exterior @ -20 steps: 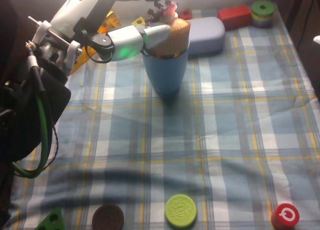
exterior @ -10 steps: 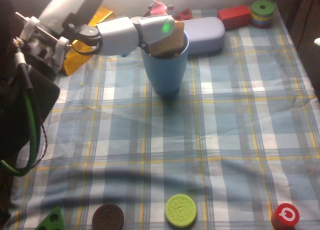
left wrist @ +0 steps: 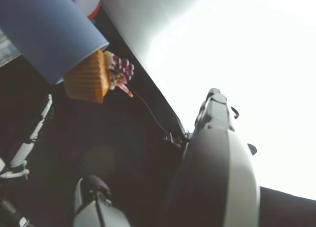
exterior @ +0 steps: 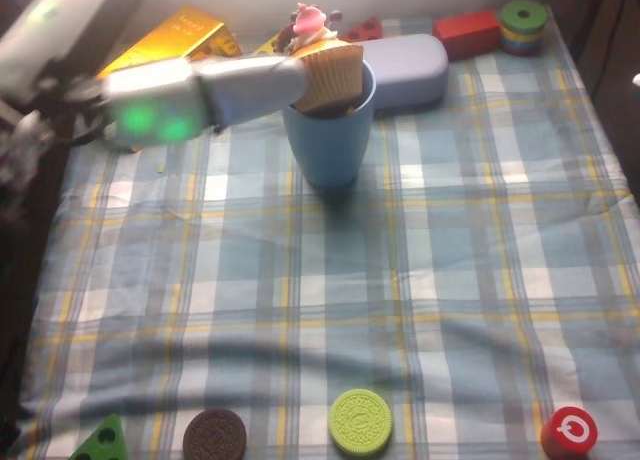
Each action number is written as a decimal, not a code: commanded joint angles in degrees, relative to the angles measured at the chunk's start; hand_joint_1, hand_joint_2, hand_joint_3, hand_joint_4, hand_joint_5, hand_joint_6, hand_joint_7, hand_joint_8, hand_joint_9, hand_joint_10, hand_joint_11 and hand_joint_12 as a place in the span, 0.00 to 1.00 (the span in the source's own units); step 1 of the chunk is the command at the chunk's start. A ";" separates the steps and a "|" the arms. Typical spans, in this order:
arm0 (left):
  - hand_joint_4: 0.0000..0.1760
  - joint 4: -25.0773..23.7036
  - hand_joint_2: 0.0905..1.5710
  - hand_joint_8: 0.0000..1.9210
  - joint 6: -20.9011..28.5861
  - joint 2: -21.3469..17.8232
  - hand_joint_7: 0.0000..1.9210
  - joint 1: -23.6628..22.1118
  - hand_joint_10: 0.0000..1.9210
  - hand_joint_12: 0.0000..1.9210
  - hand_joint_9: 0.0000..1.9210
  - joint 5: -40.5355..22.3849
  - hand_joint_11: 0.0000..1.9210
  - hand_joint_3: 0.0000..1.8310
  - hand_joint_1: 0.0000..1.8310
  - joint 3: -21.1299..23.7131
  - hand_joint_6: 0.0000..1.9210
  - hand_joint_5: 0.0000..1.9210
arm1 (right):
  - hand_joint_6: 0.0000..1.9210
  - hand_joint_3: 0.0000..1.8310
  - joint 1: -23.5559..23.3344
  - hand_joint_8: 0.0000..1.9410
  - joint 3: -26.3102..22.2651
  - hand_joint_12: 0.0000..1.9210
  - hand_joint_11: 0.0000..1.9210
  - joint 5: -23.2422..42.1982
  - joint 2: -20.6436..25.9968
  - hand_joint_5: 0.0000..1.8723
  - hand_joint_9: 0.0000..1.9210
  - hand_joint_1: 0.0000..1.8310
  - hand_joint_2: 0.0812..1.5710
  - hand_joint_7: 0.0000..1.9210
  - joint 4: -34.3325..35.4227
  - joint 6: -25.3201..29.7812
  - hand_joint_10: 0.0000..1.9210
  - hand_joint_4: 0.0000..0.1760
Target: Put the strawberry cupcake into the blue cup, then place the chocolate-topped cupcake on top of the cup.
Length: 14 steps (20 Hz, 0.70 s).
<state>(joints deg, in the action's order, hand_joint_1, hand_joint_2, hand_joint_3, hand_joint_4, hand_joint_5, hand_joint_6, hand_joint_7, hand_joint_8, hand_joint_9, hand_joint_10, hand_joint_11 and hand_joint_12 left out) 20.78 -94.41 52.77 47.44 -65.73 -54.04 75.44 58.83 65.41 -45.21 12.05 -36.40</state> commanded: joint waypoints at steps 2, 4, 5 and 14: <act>1.00 2.01 0.42 0.00 0.34 -2.04 0.00 2.91 0.00 0.00 0.00 -9.61 0.00 0.00 0.28 1.44 0.00 0.00 | 0.00 0.00 -0.16 0.00 -0.82 0.00 0.00 9.67 1.13 0.00 0.00 0.13 0.51 0.00 2.76 -0.64 0.00 0.27; 1.00 6.29 0.40 0.00 0.34 -3.41 0.00 8.61 0.00 0.00 0.00 -12.57 0.00 0.00 0.21 3.51 0.00 0.00 | 0.00 0.00 -0.17 0.00 -2.84 0.00 0.00 12.27 1.72 0.00 0.00 0.10 0.53 0.00 4.18 -3.73 0.00 0.39; 0.89 8.08 0.43 0.00 0.34 -3.57 0.00 10.97 0.00 0.00 0.00 -14.22 0.00 0.00 0.15 4.31 0.00 0.00 | 0.00 0.01 -0.17 0.00 -3.33 0.00 0.00 13.06 1.71 0.00 0.00 0.01 0.56 0.00 4.77 -4.96 0.00 0.54; 0.62 22.06 0.48 0.00 -0.71 0.95 0.00 26.99 0.00 0.00 0.00 -33.65 0.00 0.00 0.09 10.22 0.00 0.00 | 0.00 0.00 5.63 0.00 -5.70 0.00 0.00 27.92 -3.89 0.00 0.00 0.00 0.56 0.00 14.38 -11.08 0.00 0.50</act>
<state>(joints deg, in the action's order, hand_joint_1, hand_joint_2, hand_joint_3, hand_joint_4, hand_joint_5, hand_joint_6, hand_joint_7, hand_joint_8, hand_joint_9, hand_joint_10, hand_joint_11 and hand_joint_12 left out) 45.21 -95.42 53.84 74.67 -92.31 -43.57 81.76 52.80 83.46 -49.41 26.00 -47.88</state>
